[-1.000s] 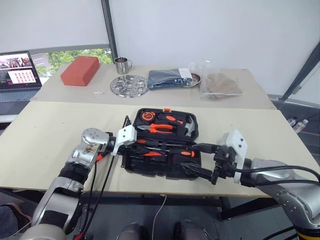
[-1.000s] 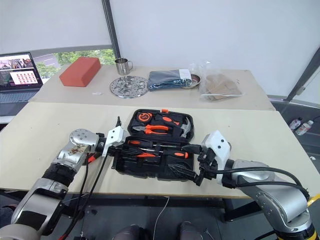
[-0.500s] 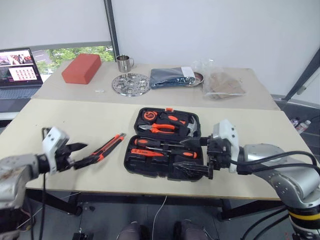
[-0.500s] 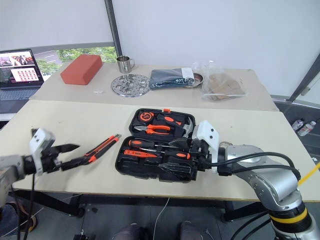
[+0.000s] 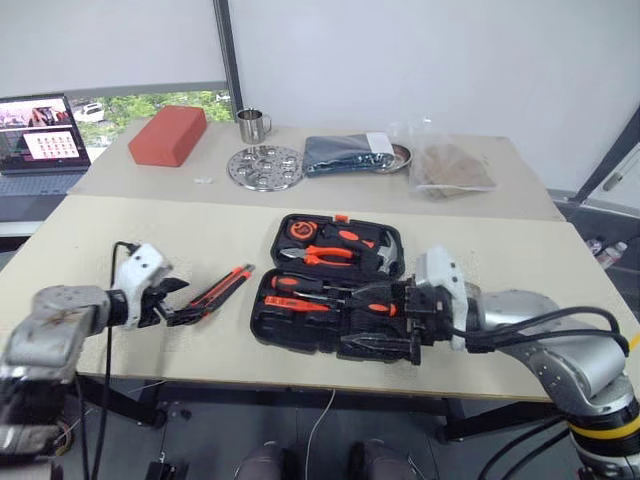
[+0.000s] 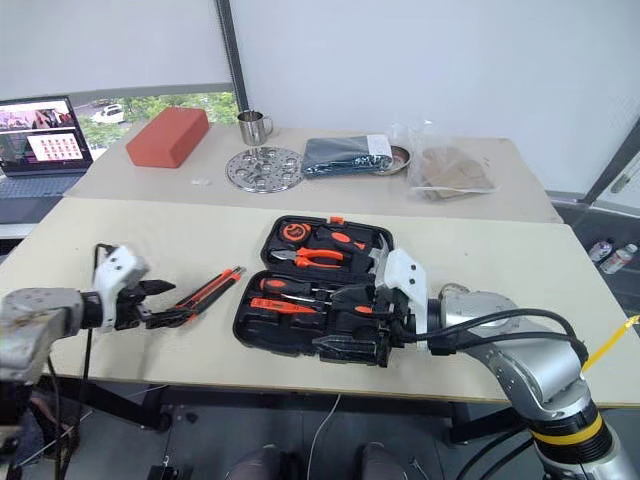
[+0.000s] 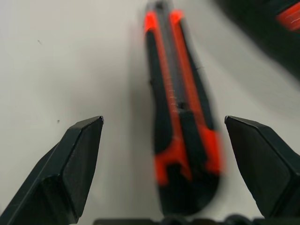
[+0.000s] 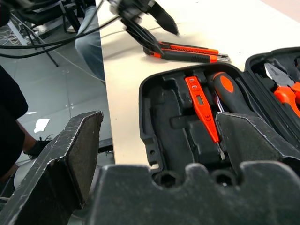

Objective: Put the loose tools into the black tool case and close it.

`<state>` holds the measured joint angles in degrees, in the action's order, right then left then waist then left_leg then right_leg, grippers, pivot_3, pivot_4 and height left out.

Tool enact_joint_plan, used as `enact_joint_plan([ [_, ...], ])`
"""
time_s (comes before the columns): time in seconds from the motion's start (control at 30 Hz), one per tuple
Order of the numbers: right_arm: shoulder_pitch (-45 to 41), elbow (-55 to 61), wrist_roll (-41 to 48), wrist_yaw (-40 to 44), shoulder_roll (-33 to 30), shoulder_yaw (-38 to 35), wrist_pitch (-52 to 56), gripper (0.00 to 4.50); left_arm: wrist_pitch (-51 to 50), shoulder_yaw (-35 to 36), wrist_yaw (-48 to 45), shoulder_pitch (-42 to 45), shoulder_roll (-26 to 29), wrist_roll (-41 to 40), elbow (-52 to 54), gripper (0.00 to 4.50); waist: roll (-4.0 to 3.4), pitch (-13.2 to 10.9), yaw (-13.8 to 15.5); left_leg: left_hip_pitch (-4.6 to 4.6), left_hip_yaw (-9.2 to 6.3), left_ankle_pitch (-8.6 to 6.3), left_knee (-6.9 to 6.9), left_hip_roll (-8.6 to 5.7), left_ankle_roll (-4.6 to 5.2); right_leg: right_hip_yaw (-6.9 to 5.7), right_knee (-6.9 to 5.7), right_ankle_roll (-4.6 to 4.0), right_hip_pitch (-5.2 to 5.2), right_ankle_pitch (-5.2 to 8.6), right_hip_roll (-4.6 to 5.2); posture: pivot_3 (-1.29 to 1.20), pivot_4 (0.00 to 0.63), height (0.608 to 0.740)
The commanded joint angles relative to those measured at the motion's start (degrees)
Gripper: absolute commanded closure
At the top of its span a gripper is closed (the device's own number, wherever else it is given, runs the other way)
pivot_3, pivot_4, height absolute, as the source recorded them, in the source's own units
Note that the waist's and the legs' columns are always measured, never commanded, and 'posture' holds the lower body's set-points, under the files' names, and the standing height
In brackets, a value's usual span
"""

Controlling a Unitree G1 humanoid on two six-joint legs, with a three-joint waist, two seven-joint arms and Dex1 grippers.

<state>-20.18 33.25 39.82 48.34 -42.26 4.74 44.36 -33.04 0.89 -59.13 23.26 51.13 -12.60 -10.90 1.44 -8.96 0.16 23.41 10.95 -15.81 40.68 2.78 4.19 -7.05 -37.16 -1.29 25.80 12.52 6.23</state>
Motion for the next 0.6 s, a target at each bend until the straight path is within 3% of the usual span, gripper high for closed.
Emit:
enact_joint_plan([
  [0.03,0.6,2.7,-0.1,-1.6,0.6,-1.7,-1.3,0.0,1.2,-3.2,0.7,3.3,-0.5,3.6,-5.3,0.92,-0.01,0.0,0.0,-0.05,0.02,0.0,0.0,0.0,0.0,0.02,-0.01,0.0,-0.01,0.01,0.0,0.0,0.15,0.736],
  [0.17,2.2,3.8,0.0,-2.5,0.4,-2.7,-1.1,0.0,1.0,-1.8,-3.0,3.9,0.4,1.3,-6.0,2.48,-0.01,0.0,-0.1,-0.06,0.08,0.0,-0.01,0.03,-0.01,0.08,-0.03,0.0,0.03,0.01,0.03,0.0,0.15,0.736],
  [0.2,2.7,3.9,0.3,-2.6,0.2,-3.1,-0.8,0.0,0.7,-0.3,-4.0,4.8,1.1,0.1,-6.8,2.69,-0.01,0.0,-0.1,-0.06,0.07,0.0,-0.01,0.04,-0.01,0.08,-0.02,0.01,0.04,0.01,0.04,0.0,0.15,0.736],
  [0.33,4.8,4.5,2.6,-2.0,-1.2,-5.2,0.9,0.0,3.5,4.9,-11.7,9.1,4.3,-5.7,-6.5,2.72,0.04,0.0,-0.2,0.23,0.07,0.01,0.04,0.05,0.0,0.07,-0.04,0.0,0.33,0.01,0.04,0.0,0.15,0.736],
  [0.43,6.1,4.9,4.0,-1.2,-2.5,-6.4,1.4,0.0,3.3,4.4,-19.6,11.1,6.1,-9.7,-1.4,2.72,0.1,-0.1,0.0,0.35,0.06,0.01,0.12,0.05,0.0,0.02,-0.04,-0.01,0.37,0.0,0.03,0.0,0.15,0.736],
  [0.6,10.0,6.5,2.9,-0.7,-5.1,-7.2,0.4,0.0,7.4,-10.3,-31.8,15.5,4.1,-6.5,9.1,2.72,0.04,0.0,0.7,0.32,0.05,0.01,0.13,-0.11,0.01,0.01,-0.01,0.06,0.26,0.04,0.14,0.0,0.15,0.736],
])
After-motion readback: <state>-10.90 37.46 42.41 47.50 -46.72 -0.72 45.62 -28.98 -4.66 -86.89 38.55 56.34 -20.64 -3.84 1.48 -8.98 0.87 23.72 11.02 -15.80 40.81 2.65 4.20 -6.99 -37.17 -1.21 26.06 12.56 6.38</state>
